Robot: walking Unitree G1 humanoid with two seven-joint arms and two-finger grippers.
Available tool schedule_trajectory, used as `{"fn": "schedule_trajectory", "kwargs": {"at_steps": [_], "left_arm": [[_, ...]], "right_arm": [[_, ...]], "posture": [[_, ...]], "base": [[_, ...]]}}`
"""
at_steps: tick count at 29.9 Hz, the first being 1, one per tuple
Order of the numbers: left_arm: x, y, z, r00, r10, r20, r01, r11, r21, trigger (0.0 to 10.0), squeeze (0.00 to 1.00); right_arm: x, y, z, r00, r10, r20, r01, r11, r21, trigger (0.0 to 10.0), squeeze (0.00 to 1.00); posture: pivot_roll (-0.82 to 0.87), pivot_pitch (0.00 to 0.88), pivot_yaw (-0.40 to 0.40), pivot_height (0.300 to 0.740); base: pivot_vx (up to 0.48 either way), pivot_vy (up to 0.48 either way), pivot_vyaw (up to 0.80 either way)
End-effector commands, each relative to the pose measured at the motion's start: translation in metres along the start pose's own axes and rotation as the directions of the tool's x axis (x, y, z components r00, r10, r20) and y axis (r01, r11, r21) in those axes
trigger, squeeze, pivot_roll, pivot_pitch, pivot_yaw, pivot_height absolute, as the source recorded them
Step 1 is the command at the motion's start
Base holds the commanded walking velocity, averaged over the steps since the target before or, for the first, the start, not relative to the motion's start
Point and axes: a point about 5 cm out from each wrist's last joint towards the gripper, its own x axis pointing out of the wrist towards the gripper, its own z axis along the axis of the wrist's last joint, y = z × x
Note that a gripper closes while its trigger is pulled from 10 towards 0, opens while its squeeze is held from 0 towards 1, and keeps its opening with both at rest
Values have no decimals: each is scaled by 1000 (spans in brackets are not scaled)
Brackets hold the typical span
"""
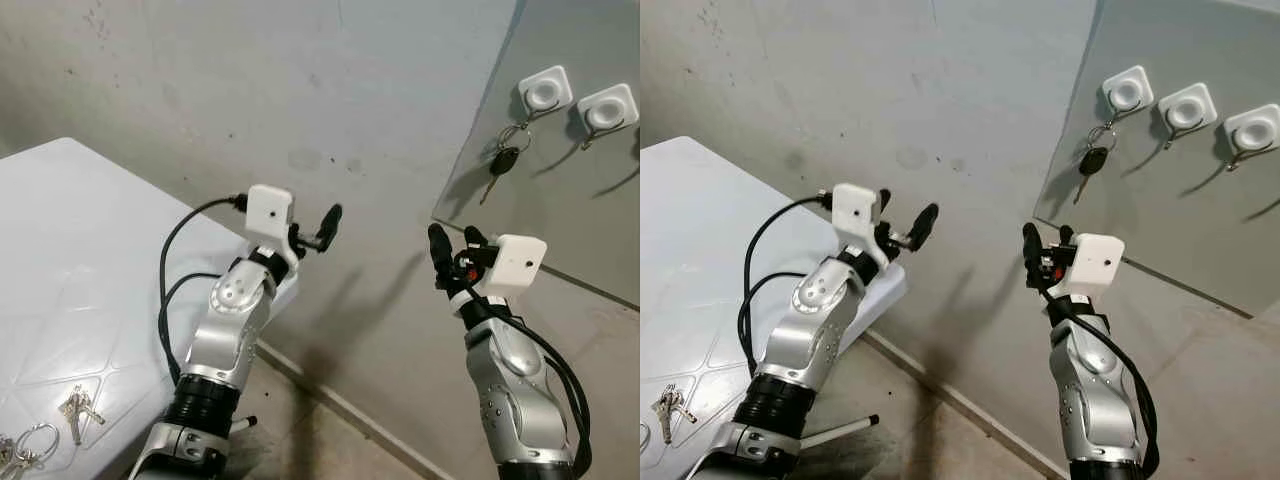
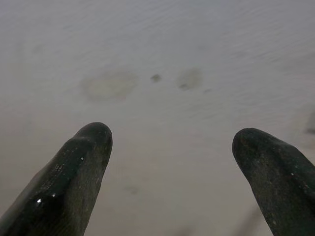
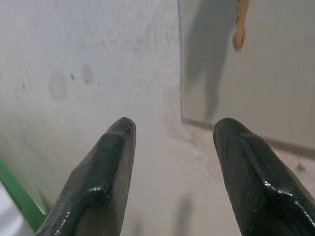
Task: Hang keys on a hook
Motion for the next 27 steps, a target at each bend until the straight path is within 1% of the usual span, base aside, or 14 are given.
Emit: {"fn": "schedule_trajectory", "kwargs": {"at_steps": [1, 3, 5, 8, 12, 13, 16, 17, 18, 19, 20, 23, 24, 27], "left_arm": [[-1, 8, -3, 999, 38, -7, -38, 999, -17, 10000, 0], [-3, 15, -4, 998, 71, -2, -71, 997, -14, 10000, 0], [-5, 20, -4, 994, 108, 5, -108, 994, -17, 10000, 0], [-10, 20, 3, 992, 113, 61, -111, 994, -22, 10000, 0], [-14, 17, 5, 991, 105, 77, -103, 994, -30, 10000, 0], [-22, 16, 4, 989, 107, 101, -106, 994, -15, 10000, 0], [-32, 17, 3, 984, 123, 130, -119, 992, -35, 10000, 0], [-32, 17, 3, 984, 123, 130, -119, 992, -35, 10000, 0], [-37, 19, 0, 981, 134, 139, -131, 991, -26, 10000, 0], [-42, 21, -5, 981, 146, 129, -143, 989, -30, 10000, 0], [-49, 26, -15, 984, 156, 91, -151, 987, -57, 10000, 0], [-54, 29, -20, 986, 152, 73, -146, 986, -79, 10000, 0], [-55, 31, -21, 985, 158, 62, -154, 985, -74, 10000, 0], [-54, 35, -19, 984, 168, 54, -165, 985, -60, 10000, 0]], "right_arm": [[-2, 0, 1, 1000, -5, 8, 6, 998, -57, 10000, 0], [-4, -3, -3, 1000, -27, -3, 26, 997, -72, 10000, 0], [-7, -6, -5, 999, -44, -5, 43, 992, -116, 10000, 0], [-11, -8, -3, 999, -50, 16, 52, 987, -150, 10000, 0], [-13, -8, 0, 998, -55, 33, 60, 986, -154, 10000, 0], [-19, -8, 3, 996, -66, 57, 74, 987, -145, 10000, 0], [-27, -6, 2, 995, -71, 69, 80, 987, -141, 10000, 0], [-27, -6, 2, 995, -71, 69, 80, 987, -141, 10000, 0], [-30, -6, -1, 995, -77, 65, 86, 985, -149, 10000, 0], [-34, -6, -4, 995, -79, 58, 87, 984, -156, 10000, 0], [-40, -7, -11, 996, -87, 35, 91, 981, -171, 10000, 0], [-42, -9, -14, 995, -98, 26, 101, 978, -182, 10000, 0], [-42, -10, -13, 994, -102, 27, 105, 976, -190, 10000, 0], [-40, -12, -9, 993, -111, 43, 117, 973, -197, 10000, 0]], "posture": [[3, 0, -50, 740], [2, 0, -48, 740], [2, 0, -47, 740], [-2, 0, -43, 740], [-2, 0, -43, 740], [-5, 0, -39, 740], [-7, 0, -37, 740], [-7, 0, -37, 740], [-9, 0, -35, 740], [-11, 0, -34, 740], [-15, 0, -31, 740], [-15, 0, -31, 740], [-15, 0, -31, 740], [-15, 0, -31, 740]], "base": [[0, 0, 0], [0, 0, 0], [0, 0, 0], [0, 0, 0], [0, 0, 0], [0, 0, 0], [0, 0, 0], [0, 0, 0], [0, 0, 0], [0, 0, 0], [0, 0, 0], [0, 0, 0], [0, 0, 0], [0, 0, 700]]}}
